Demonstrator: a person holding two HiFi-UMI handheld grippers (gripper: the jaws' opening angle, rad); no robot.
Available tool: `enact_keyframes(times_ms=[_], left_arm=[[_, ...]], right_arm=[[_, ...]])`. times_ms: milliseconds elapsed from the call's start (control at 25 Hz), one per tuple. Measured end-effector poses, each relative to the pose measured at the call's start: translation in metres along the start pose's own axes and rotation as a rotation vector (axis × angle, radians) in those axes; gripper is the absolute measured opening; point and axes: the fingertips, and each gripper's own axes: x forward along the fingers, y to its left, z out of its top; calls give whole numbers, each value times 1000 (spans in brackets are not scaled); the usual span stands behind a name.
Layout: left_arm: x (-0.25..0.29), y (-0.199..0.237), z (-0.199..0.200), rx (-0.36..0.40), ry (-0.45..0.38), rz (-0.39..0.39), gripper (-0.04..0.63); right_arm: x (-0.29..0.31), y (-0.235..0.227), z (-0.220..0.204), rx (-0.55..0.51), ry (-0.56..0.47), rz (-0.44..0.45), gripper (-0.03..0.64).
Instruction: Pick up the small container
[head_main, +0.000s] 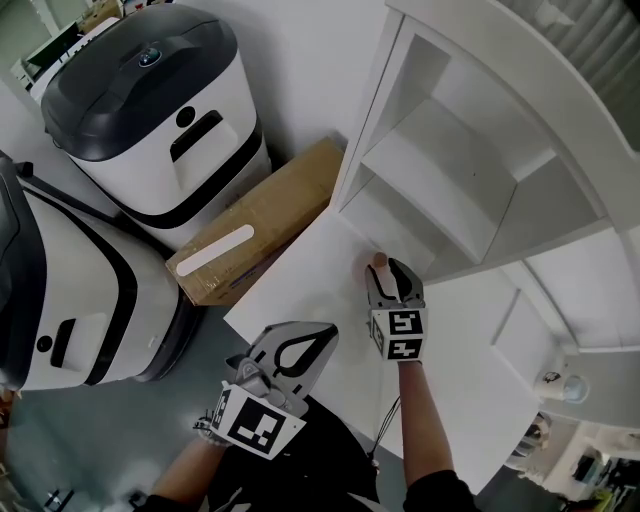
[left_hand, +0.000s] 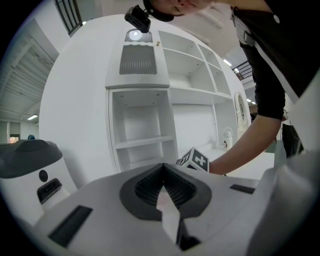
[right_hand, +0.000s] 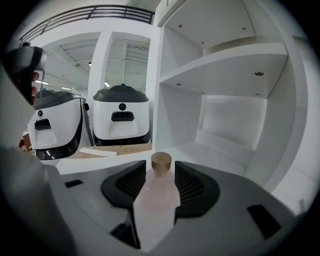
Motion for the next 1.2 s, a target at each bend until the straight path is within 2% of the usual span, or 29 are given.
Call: enact_keyframes(times_ms=[240,440,600,720,840,960,1200], left_arm=[[20,12,-15,4,9,-54,2],[46,21,-34,3,18,-88,2],[72,29,-69,41,81,-117,2],[91,31,-101,54,156,-169,68],[110,29,-131,93,229,-221,187],[127,25,-151,144,264,-268,305],[163,16,-179,264,309,-344,380]], right_arm=[[13,1,0,21,-7,-4,163],[21,-2,-3,11,27,-15,161],[21,-2,-3,25,21,-11,150],[22,-2,-3,30,23,-10,150],[22,-2,-3,33,28,-9,149],[22,-2,-3,37,35,-6,149],[23,-2,-3,39,47,-2,149]])
